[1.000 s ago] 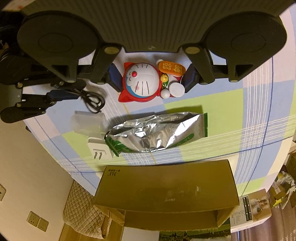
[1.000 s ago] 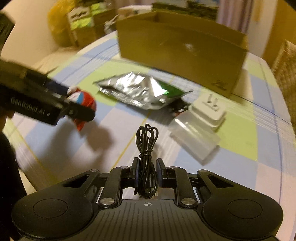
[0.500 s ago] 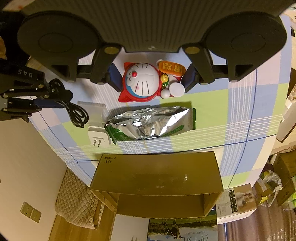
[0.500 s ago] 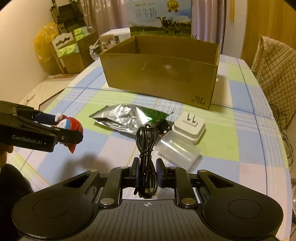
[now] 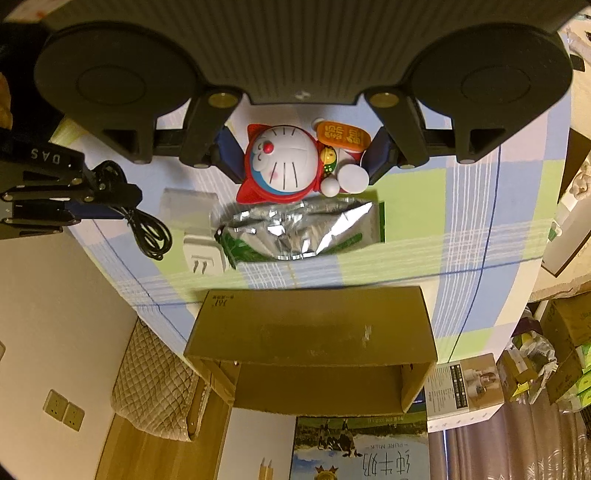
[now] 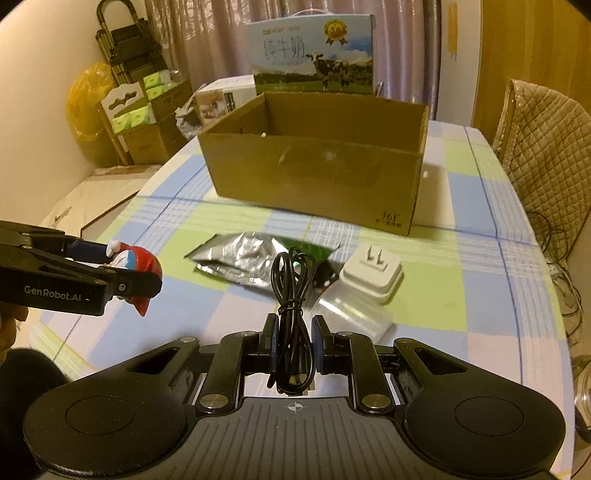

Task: Organize objects
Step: 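Carry the Doraemon figure and black cable into the cardboard box and release both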

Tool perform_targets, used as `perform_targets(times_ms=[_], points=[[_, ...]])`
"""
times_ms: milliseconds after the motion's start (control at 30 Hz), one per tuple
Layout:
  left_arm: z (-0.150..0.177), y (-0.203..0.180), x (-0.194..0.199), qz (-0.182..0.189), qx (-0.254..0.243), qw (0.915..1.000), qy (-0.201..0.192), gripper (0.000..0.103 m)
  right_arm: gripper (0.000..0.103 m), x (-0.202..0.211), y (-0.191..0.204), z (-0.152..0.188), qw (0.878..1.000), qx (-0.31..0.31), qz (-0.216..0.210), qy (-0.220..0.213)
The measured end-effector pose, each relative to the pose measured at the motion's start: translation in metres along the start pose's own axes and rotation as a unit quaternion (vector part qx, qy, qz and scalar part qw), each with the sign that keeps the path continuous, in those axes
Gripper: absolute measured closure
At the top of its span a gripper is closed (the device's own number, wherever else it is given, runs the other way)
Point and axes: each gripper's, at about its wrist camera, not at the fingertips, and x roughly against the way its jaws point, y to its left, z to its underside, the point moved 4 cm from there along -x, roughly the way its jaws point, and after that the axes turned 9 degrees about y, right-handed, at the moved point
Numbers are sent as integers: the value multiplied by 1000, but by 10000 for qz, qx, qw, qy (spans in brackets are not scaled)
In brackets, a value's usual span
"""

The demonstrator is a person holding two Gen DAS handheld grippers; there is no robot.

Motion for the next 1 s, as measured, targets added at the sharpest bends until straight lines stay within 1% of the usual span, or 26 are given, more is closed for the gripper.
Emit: perform_targets(times_ms=[167, 333, 500, 633, 767, 833, 1000], points=[[-31, 7, 7, -39, -60, 9998, -164, 39, 88, 10, -15, -33, 9997, -101, 53, -199], [-78, 14, 12, -104, -210, 9991, -341, 39, 88, 15, -28, -80, 9991, -65, 102, -418], [-132, 25, 7, -181, -261, 9983, -487, 39, 88, 9, -42, -124, 9984, -54, 147, -537], [-170, 33, -3, -201, -173, 9980, -572, 39, 88, -3, -57, -157, 9981, -151, 182, -574], [-200, 39, -20, -182, -102, 9982, -561, 39, 88, -16, -69, -183, 9977, -252, 189, -606], [-213, 42, -31, -218, -96, 9983, -536, 39, 88, -25, -72, -193, 9977, -253, 208, -590], [-236, 46, -54, -245, -50, 9986, -470, 39, 88, -48, -81, -206, 9980, -306, 204, -515]])
